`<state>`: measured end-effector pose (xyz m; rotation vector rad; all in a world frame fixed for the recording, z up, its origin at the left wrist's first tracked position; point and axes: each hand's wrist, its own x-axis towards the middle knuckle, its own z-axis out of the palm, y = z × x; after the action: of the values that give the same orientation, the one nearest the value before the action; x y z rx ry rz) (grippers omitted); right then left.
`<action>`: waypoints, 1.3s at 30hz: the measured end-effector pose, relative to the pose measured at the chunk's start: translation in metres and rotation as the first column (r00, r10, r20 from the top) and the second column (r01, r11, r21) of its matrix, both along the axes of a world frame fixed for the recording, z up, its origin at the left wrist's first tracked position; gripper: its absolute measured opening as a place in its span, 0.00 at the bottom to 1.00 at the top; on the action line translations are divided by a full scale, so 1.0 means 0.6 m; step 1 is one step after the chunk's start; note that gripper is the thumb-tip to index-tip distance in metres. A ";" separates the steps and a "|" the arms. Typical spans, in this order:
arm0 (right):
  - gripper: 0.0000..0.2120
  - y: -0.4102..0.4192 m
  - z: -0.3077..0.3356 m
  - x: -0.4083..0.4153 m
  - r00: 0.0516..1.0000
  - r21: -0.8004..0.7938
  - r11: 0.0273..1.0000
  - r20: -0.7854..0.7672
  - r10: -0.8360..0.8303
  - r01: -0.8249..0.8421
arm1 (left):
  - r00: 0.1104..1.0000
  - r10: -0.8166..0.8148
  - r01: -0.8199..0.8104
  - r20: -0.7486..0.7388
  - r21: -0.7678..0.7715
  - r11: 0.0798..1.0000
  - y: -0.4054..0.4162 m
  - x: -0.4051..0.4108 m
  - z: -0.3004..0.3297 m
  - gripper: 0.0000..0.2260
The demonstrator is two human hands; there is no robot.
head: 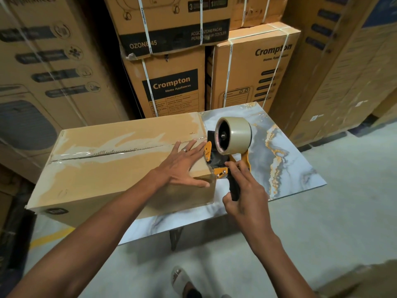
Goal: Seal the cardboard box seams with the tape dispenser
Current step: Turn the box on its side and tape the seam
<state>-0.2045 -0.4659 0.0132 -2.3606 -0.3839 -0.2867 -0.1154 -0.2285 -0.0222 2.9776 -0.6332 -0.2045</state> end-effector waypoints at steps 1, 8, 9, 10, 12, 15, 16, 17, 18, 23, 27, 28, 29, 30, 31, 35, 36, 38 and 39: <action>0.38 0.000 0.001 0.001 1.000 -0.010 1.000 0.005 0.007 -0.007 | 1.000 0.013 -0.013 0.007 0.005 1.000 -0.003 0.000 -0.001 0.50; 0.37 -0.007 0.010 0.006 0.996 -0.016 0.996 0.023 0.086 -0.086 | 0.996 0.085 -0.085 -0.003 -0.026 0.996 -0.016 -0.005 -0.003 0.47; 0.36 -0.011 0.012 0.008 0.995 -0.009 0.995 0.023 0.098 -0.098 | 0.996 0.092 -0.092 -0.001 -0.028 0.995 -0.017 -0.007 -0.003 0.47; 0.36 -0.016 0.014 0.009 0.994 0.000 0.994 0.023 0.109 -0.109 | 0.995 0.100 -0.100 -0.001 -0.026 0.995 -0.020 -0.008 -0.002 0.47; 0.36 -0.026 0.021 0.007 0.992 0.000 0.992 0.022 0.124 -0.124 | 0.993 0.120 -0.120 -0.008 -0.020 0.993 -0.024 -0.011 0.000 0.47; 0.36 -0.034 0.028 -0.001 0.990 -0.025 0.990 0.022 0.139 -0.138 | 0.990 0.141 -0.142 -0.006 -0.028 0.990 -0.027 -0.010 -0.005 0.48; 0.36 -0.035 0.028 -0.004 0.989 -0.019 0.989 0.018 0.146 -0.146 | 0.990 0.144 -0.144 -0.004 -0.031 0.989 -0.026 -0.011 -0.008 0.49; 0.37 -0.036 0.029 -0.007 0.988 -0.011 0.988 0.012 0.152 -0.152 | 0.990 0.142 -0.141 0.000 -0.029 0.990 -0.026 -0.011 -0.009 0.49; 0.37 -0.039 0.031 -0.009 0.988 -0.007 0.988 0.003 0.157 -0.157 | 0.990 0.139 -0.139 0.006 -0.024 0.990 -0.026 -0.012 -0.011 0.49; 0.37 -0.057 0.030 -0.033 0.983 0.009 0.984 -0.044 0.177 -0.177 | 0.989 0.141 -0.140 0.040 -0.023 0.990 -0.030 -0.024 -0.006 0.46; 0.37 -0.064 0.036 -0.026 0.983 -0.017 0.984 -0.065 0.174 -0.175 | 0.972 0.229 -0.227 0.043 -0.056 0.972 -0.048 -0.044 -0.003 0.48; 0.37 -0.064 0.038 -0.023 0.984 -0.024 0.986 -0.067 0.163 -0.165 | 0.962 0.272 -0.266 0.037 -0.117 0.957 -0.058 -0.051 -0.001 0.51; 0.37 -0.065 0.040 -0.023 0.985 -0.029 0.986 -0.065 0.161 -0.163 | 0.950 0.309 -0.297 0.030 -0.204 0.933 -0.071 -0.058 0.000 0.54; 0.37 -0.067 0.042 -0.023 0.985 -0.028 0.986 -0.060 0.163 -0.164 | 0.944 0.330 -0.310 0.022 -0.293 0.905 -0.084 -0.065 0.004 0.57; 0.38 -0.068 0.043 -0.023 0.985 -0.019 0.986 -0.055 0.161 -0.163 | 0.942 0.336 -0.310 0.010 -0.361 0.879 -0.095 -0.071 0.011 0.59; 0.37 -0.073 0.044 -0.024 0.986 0.010 0.988 -0.062 0.157 -0.157 | 0.928 0.371 -0.350 -0.027 -0.400 0.847 -0.113 -0.074 0.027 0.55; 0.37 -0.074 0.046 -0.022 0.986 0.011 0.988 -0.065 0.155 -0.154 | 0.925 0.378 -0.361 -0.035 -0.392 0.846 -0.111 -0.071 0.027 0.54; 0.37 -0.075 0.050 -0.020 0.985 0.007 0.988 -0.072 0.156 -0.156 | 0.921 0.384 -0.380 -0.070 -0.381 0.843 -0.102 -0.062 0.017 0.54; 0.37 -0.075 0.052 -0.019 0.983 0.001 0.986 -0.080 0.165 -0.165 | 0.921 0.380 -0.384 -0.087 -0.376 0.843 -0.099 -0.059 0.012 0.54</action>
<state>-0.2160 -0.5107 0.0447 -2.3202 -0.5391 -0.1134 -0.1509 -0.2878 -0.0151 2.6363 -0.0492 -0.0519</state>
